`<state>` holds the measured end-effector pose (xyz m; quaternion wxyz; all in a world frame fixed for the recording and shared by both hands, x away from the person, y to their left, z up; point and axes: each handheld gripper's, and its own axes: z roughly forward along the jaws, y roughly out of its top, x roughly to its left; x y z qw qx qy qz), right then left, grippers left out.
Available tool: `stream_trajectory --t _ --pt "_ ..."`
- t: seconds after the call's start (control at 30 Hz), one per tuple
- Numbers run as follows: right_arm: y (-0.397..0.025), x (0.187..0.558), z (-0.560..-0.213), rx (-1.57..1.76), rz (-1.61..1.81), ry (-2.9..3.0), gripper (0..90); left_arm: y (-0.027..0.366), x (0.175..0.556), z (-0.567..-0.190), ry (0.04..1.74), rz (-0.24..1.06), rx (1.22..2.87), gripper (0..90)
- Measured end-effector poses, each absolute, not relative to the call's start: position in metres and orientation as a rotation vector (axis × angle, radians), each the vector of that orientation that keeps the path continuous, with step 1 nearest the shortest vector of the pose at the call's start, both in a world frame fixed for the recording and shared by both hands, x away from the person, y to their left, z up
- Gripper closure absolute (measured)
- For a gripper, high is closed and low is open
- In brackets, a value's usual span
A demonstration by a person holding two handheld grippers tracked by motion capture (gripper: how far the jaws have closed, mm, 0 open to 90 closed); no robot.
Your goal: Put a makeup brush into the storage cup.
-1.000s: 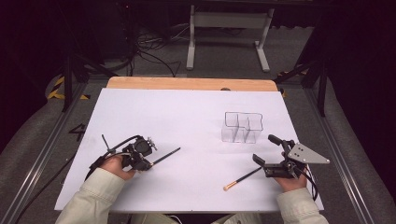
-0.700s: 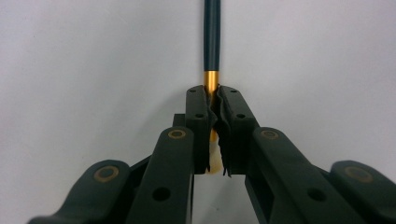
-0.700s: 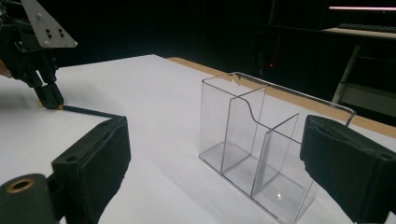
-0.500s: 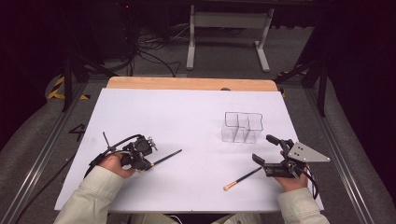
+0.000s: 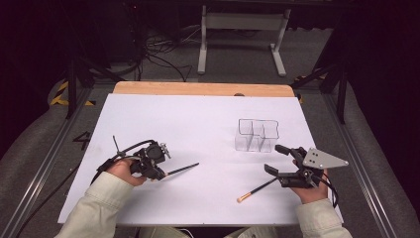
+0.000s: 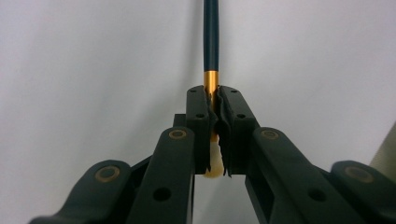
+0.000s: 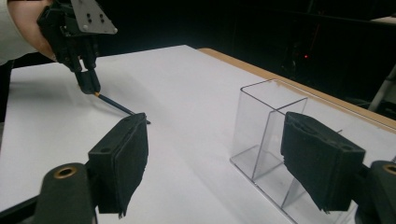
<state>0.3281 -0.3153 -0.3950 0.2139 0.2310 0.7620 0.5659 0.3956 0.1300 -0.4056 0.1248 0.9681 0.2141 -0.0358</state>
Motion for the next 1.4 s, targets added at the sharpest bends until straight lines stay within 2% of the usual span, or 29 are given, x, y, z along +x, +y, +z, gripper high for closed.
stream_trajectory --t 0.5,0.83,1.13,1.4 --pt "-0.295 0.330 -0.378 0.549 1.588 2.203 20.9 0.113 0.387 -0.377 0.384 -0.101 2.741 83.5" --pt "-0.284 0.333 -0.377 0.527 1.594 2.241 20.6 0.112 0.382 -0.366 0.352 -0.078 2.670 83.6" --pt "-0.270 0.335 -0.364 0.441 1.579 2.324 26.9 0.106 0.375 -0.355 0.225 -0.107 2.640 83.5" --pt "-0.254 0.339 -0.354 0.396 1.551 2.414 31.2 0.096 0.372 -0.349 0.178 -0.129 2.651 83.4"
